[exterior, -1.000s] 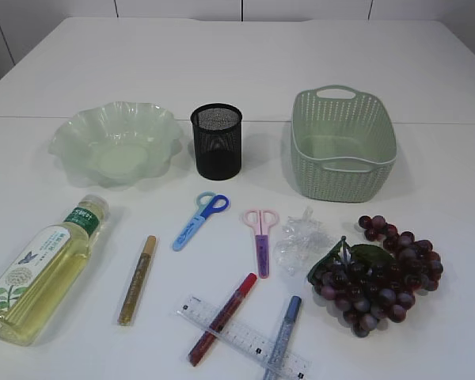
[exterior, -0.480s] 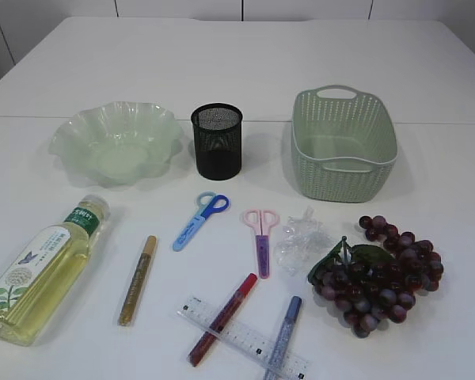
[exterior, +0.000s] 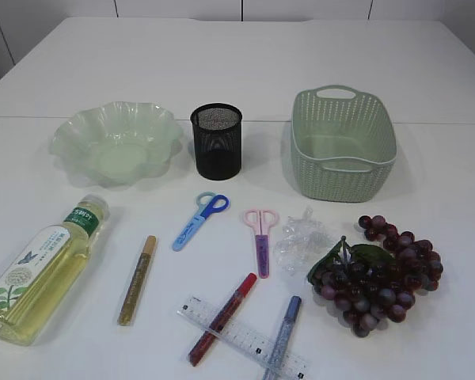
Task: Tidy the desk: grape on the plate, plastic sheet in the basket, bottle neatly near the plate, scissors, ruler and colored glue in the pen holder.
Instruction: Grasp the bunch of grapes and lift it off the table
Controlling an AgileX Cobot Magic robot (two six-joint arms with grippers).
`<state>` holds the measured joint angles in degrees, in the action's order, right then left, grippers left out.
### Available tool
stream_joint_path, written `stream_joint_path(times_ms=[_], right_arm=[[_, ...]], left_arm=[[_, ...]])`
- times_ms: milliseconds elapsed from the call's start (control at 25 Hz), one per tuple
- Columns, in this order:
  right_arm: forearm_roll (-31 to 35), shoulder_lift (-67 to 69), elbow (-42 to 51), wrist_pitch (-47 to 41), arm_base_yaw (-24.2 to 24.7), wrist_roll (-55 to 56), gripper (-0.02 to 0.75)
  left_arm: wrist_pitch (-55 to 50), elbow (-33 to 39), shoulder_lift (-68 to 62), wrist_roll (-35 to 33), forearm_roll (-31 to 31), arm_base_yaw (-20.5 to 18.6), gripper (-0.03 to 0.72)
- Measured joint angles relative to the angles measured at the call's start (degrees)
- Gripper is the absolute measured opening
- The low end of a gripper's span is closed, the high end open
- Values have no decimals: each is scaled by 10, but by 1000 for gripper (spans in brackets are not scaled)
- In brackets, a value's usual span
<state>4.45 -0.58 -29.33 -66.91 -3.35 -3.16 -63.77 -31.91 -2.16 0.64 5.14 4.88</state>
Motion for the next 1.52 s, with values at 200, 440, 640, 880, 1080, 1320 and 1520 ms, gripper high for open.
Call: stream_joint_path(times_ms=[200, 440, 640, 880, 1080, 1320, 1520], right_arm=[[0, 79, -32, -24, 0, 88, 512], [0, 212, -96, -30, 0, 196, 512], [8, 320, -135, -29, 0, 242, 523], [4, 393, -140, 3, 0, 252, 529], [26, 459, -147, 3, 0, 256, 531], [34, 548, -192, 18, 0, 257, 531], [34, 633, -232, 30, 0, 257, 531]], left_arm=[[0, -8, -1, 0, 4, 0, 434], [-2, -9, -1, 0, 13, 0, 434], [-3, -9, -1, 0, 20, 0, 434], [-12, -17, -26, 0, 57, 0, 434], [-13, -37, -79, -16, 62, 0, 434], [-13, -80, -157, -26, 63, 0, 434], [-13, -126, -226, -27, 63, 0, 434]])
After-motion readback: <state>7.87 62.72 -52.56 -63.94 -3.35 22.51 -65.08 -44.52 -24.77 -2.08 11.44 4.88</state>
